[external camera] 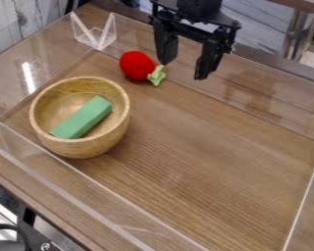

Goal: Remove the green stick from the brown bowl and put it on the table

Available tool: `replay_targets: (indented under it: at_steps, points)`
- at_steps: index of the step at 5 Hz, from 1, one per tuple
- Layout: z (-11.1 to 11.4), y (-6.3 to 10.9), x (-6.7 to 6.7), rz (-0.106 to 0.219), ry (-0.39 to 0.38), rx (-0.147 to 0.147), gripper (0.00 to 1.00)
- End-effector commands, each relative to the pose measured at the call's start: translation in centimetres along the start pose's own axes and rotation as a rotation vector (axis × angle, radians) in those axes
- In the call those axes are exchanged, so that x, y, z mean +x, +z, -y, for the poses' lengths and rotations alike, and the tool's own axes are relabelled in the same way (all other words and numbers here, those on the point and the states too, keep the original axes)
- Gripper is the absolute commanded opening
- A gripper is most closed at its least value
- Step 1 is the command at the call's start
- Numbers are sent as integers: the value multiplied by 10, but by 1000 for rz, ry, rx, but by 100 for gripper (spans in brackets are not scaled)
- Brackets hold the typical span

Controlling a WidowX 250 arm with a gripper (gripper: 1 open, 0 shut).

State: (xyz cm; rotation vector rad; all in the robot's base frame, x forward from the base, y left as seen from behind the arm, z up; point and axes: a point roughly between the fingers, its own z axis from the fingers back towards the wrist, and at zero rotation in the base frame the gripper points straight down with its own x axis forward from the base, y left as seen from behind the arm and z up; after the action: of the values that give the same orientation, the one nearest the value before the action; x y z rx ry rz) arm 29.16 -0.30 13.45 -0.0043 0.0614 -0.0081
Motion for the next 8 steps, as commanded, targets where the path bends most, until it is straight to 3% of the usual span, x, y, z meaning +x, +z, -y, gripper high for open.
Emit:
replay_targets:
  at_steps: [1,2,4,6,8]
  points:
    - [-19,-3,-3,-8,-50,-5,100]
    - [-57,-6,-21,11,-104,-13,100]
    - [-117,-30,-48,85,-175,-4,100]
    - [-128,-54,-46,147,-80,-26,100]
    - [-125,-70,-44,161,2,-46,100]
